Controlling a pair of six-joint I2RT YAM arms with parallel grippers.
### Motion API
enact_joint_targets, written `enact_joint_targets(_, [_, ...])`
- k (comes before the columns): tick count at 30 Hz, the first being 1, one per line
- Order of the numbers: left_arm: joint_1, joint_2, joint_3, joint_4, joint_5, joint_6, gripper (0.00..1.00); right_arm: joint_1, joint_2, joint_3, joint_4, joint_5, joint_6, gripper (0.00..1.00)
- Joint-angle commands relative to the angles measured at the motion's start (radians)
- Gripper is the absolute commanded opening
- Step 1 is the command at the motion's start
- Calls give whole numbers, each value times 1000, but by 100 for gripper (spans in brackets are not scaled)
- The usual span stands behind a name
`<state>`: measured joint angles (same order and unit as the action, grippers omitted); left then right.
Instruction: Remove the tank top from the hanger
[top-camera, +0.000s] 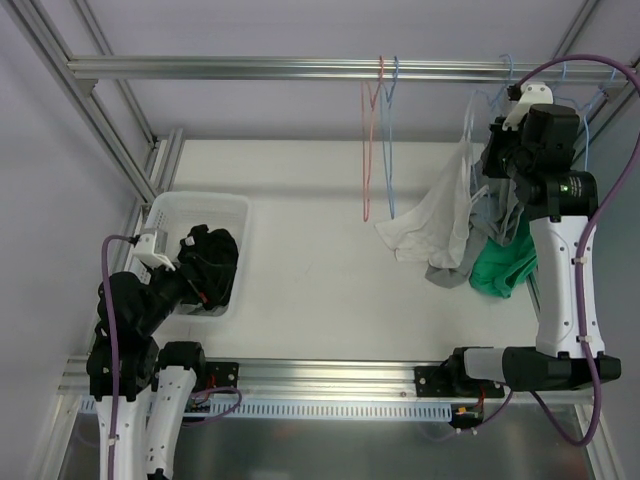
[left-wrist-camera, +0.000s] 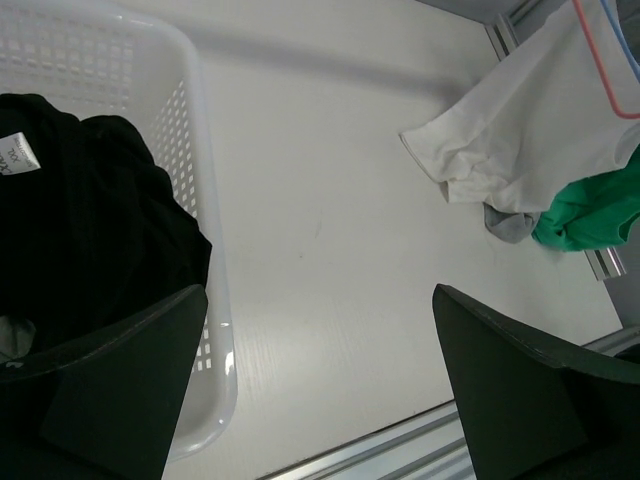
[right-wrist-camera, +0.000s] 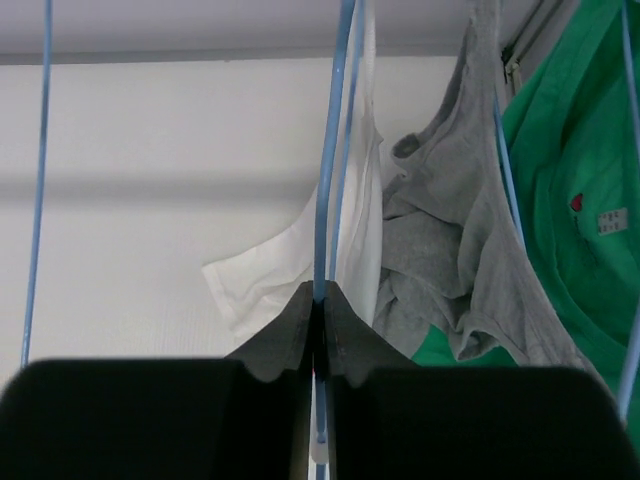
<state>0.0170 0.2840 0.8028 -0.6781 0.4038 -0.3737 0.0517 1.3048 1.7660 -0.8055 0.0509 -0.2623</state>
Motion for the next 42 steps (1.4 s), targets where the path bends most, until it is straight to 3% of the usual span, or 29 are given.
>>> enact_joint_targets(1, [-12,6,-5,20,0,7,99,-4,-22,-10,95,-82,29,2])
enact_joint_targets(11, [-60,-16,-8,22,-22,1,99,-4,-142,-141,397,-197,75,0])
enact_joint_targets(24, [-60,4,-4,23,-5,12,98,-4,-266,-254,469,-241,77,0])
enact_joint_targets(30, [-60,9,-2,22,0,15,99,-4,-283,-261,439,-266,74,0])
enact_joint_targets(37, [-60,72,36,37,107,47,99,-4,-511,-385,278,-241,80,0])
enact_joint_targets(42, [-61,202,165,75,174,16,99,-4,-703,-407,88,-289,107,0])
